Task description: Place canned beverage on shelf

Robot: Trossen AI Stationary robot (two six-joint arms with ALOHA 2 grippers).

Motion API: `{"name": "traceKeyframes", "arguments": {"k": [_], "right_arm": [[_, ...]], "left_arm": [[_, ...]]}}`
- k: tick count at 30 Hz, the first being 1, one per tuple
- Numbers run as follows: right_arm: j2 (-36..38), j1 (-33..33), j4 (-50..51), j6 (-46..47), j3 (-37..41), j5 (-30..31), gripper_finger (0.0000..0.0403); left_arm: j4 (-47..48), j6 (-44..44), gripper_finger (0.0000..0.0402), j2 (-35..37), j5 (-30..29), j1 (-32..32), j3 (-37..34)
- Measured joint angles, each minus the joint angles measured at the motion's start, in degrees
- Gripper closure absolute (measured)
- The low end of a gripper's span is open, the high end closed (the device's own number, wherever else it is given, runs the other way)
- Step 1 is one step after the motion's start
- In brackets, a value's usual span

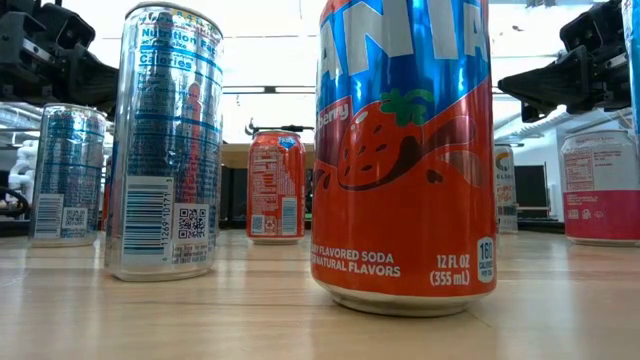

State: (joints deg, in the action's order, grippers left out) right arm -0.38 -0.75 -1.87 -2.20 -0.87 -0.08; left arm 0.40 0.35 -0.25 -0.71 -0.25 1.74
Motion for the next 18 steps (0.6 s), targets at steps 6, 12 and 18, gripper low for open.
{"name": "traceKeyframes", "arguments": {"k": [6,12,18], "right_arm": [[0.0,0.0,0.0,0.0,0.0,0.0,0.0403],[0.0,0.0,0.0,0.0,0.0,0.0,0.0403],[0.0,0.0,0.0,0.0,0.0,0.0,0.0403]], "left_arm": [[0.0,-1.4,0.0402,0.0,-1.2,0.0,0.0],[-0.1,-1.5,0.0402,0.0,-2.2,0.0,0.4],[0.4,-1.4,0.0402,-0.7,-4.0,0.0,4.0]]}}
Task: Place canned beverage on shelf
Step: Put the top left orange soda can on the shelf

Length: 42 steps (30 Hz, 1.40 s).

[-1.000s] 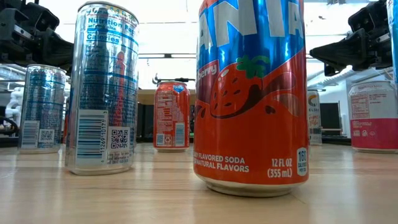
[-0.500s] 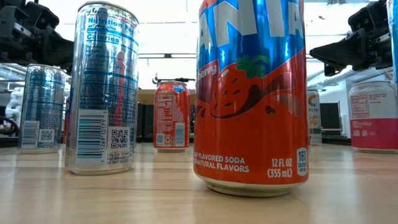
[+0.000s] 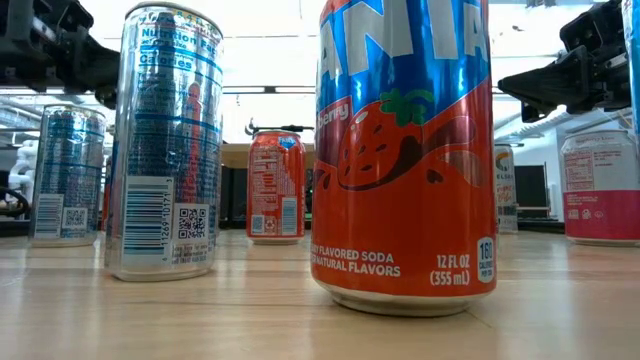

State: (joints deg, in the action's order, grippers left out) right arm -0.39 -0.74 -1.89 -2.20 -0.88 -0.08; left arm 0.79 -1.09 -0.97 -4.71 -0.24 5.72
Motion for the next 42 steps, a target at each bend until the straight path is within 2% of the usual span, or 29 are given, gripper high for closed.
{"name": "traceKeyframes", "arguments": {"k": [6,14,19,24,37,42], "right_arm": [[0.0,0.0,0.0,0.0,0.0,0.0,0.0403],[0.0,0.0,0.0,0.0,0.0,0.0,0.0403],[0.0,0.0,0.0,0.0,0.0,0.0,0.0403],[0.0,0.0,0.0,0.0,0.0,0.0,0.0403],[0.0,0.0,0.0,0.0,0.0,0.0,0.0403],[0.0,0.0,0.0,-0.1,-0.1,0.1,0.0403]], "left_arm": [[8.0,0.0,0.0402,-5.9,-2.1,0.0,10.5],[11.2,1.8,0.0402,-20.1,-2.3,0.0,28.5],[17.2,4.4,0.0402,-29.4,-3.5,0.0,40.6],[18.7,4.9,0.0402,-37.3,-4.8,0.0,49.8],[19.3,4.7,0.0402,-52.2,-4.8,0.0,66.1],[18.6,-1.4,0.0402,-55.2,-5.6,-0.1,68.2]]}}
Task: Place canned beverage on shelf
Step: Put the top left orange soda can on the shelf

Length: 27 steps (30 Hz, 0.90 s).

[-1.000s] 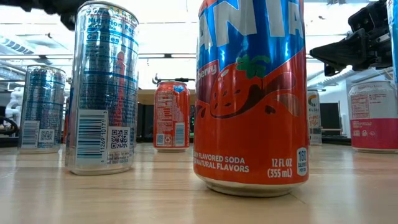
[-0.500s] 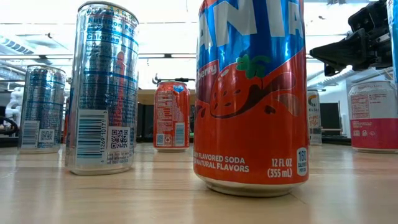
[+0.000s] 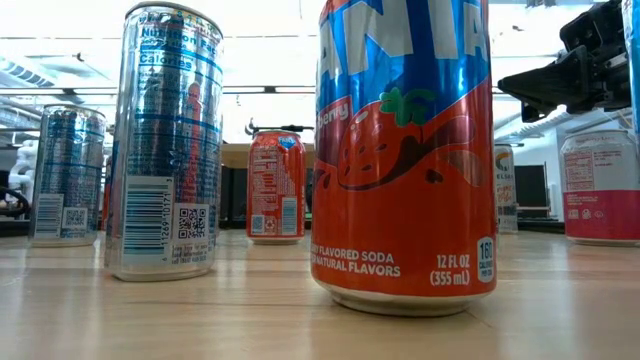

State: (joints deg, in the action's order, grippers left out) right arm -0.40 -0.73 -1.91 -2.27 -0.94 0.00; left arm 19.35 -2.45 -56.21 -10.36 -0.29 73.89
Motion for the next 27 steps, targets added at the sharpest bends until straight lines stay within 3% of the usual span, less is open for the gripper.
{"name": "traceKeyframes", "arguments": {"k": [6,9,12,20,27], "right_arm": [[-0.2,0.0,1.0,4.2,-3.8,0.1,0.0403],[-1.3,0.0,1.3,3.1,-8.8,0.2,0.0403],[-4.4,0.0,7.7,3.1,-14.9,1.8,0.0403],[-18.2,0.0,24.0,2.6,-37.7,3.0,0.0403],[-32.8,0.0,31.2,2.6,-57.3,3.1,0.0403]], "left_arm": [[-1.2,-1.7,0.0402,-1.7,-0.6,0.0,0.0],[-1.3,-1.7,0.0402,-1.7,-0.6,0.0,0.0],[-1.2,-1.7,0.0402,-1.5,-0.7,0.0,0.0],[-0.8,-1.7,0.0402,-1.1,-0.6,0.0,0.0],[1.5,-1.7,0.0402,-1.1,-0.2,0.0,0.0]]}}
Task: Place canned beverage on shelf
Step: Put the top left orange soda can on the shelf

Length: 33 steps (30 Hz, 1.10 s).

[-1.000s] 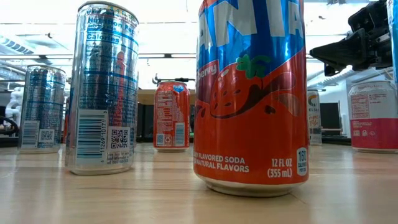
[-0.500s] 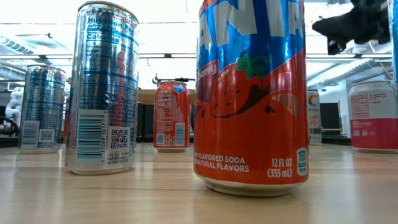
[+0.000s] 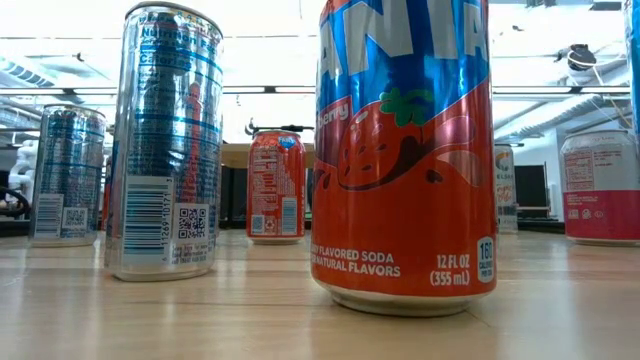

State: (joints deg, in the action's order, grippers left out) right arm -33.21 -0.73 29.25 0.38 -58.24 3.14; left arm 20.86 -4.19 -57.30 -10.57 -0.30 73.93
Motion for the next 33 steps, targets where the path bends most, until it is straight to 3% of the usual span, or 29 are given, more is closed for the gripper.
{"name": "traceKeyframes", "arguments": {"k": [6,13,21,27,33], "right_arm": [[-11.9,0.0,3.6,0.0,-15.3,0.0,0.0403],[-22.3,0.0,7.9,4.5,-26.0,0.0,0.0403],[-26.5,0.0,9.1,15.5,-27.1,-0.3,0.0403],[-28.3,0.0,11.2,17.2,-27.1,-0.4,0.0403],[-28.9,0.0,11.3,17.2,-27.1,-0.4,0.0403]], "left_arm": [[1.9,-1.5,0.0402,0.0,5.6,0.1,0.0],[5.7,-6.1,0.0402,0.1,6.2,0.1,0.0],[12.8,-12.1,0.0402,0.1,6.3,0.1,0.0],[21.1,-16.7,0.0402,0.1,6.0,0.1,0.0],[28.6,-25.2,0.0402,0.1,0.1,-0.2,0.0]]}}
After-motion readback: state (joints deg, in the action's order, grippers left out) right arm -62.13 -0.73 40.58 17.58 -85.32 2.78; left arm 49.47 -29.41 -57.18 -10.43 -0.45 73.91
